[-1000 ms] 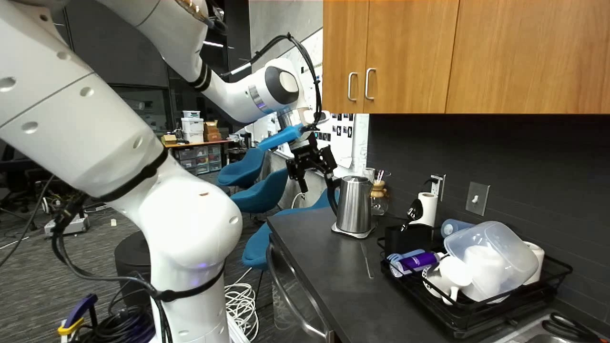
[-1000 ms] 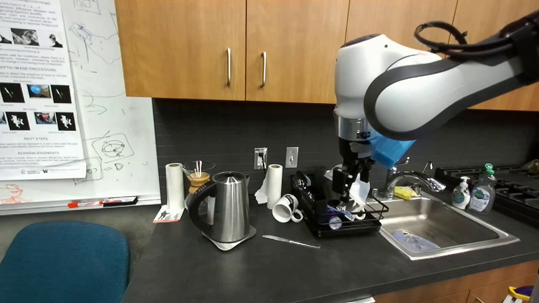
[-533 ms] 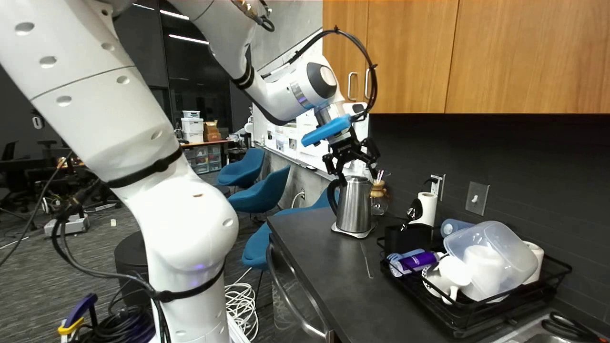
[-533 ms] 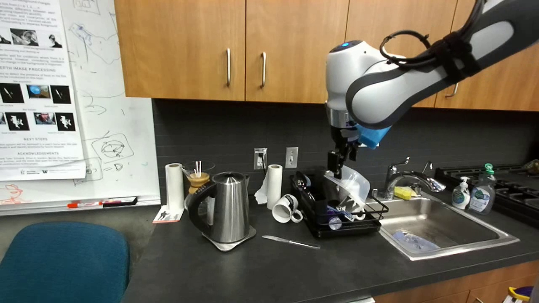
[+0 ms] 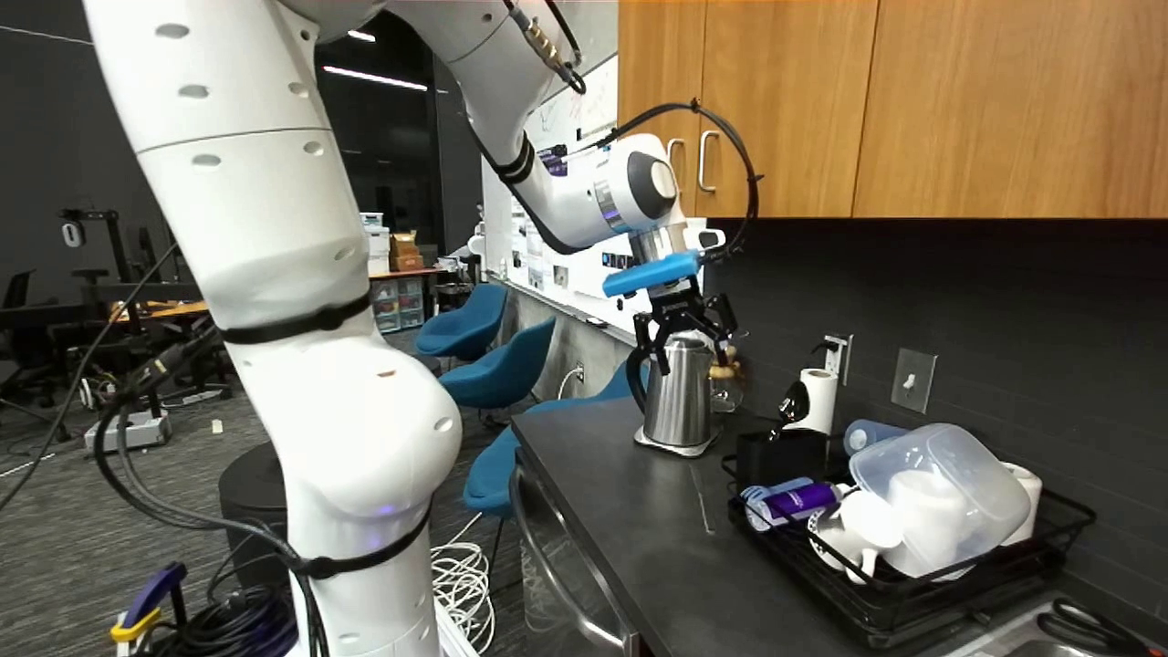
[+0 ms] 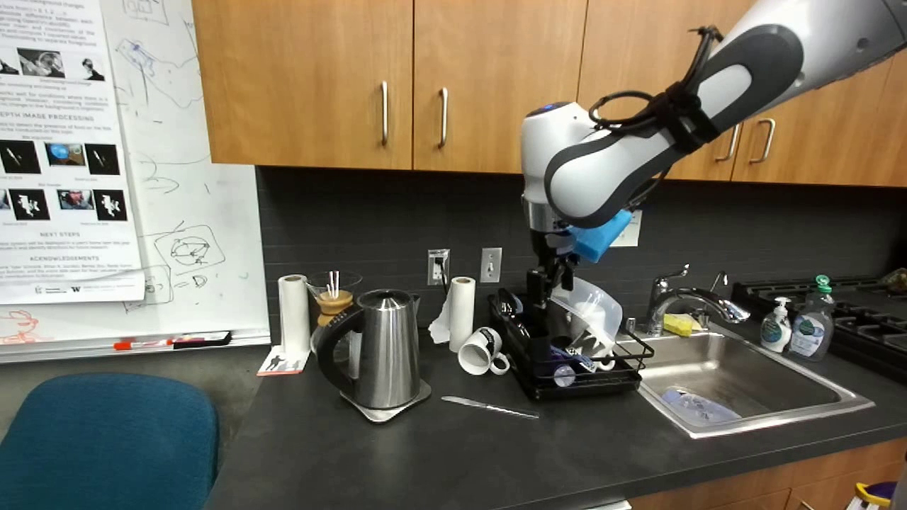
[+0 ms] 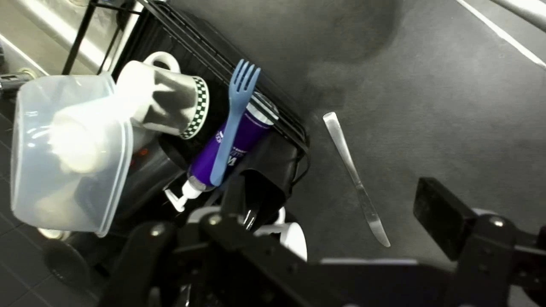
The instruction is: Move the blue fork from the drying rack to the counter next to the knife
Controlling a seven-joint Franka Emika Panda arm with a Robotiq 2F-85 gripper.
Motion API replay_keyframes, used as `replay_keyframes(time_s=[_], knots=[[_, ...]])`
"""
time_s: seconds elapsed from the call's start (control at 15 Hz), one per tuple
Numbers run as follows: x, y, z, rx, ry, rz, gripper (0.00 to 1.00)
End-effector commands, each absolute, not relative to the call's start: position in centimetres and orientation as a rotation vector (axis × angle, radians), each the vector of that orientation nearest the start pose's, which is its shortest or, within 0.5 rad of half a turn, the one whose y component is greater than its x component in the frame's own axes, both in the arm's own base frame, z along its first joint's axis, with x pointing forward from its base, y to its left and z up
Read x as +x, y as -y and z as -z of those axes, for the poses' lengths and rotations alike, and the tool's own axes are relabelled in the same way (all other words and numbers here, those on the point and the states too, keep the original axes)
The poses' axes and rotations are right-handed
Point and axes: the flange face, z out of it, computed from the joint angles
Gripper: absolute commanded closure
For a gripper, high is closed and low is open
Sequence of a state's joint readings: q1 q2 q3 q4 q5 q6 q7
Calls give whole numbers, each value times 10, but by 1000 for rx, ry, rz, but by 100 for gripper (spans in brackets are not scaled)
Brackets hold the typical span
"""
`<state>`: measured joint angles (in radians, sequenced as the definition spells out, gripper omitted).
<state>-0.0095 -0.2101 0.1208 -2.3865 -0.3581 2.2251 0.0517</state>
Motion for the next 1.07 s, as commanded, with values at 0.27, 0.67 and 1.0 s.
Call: replay_keyframes(time_s=[0.27,0.67,1.0], knots=[[480,-21,-374,-3406,418,-62,0],[473,22,-358,-3414,249,-173,0],[481,5,-345,-3358,232,-187,0]])
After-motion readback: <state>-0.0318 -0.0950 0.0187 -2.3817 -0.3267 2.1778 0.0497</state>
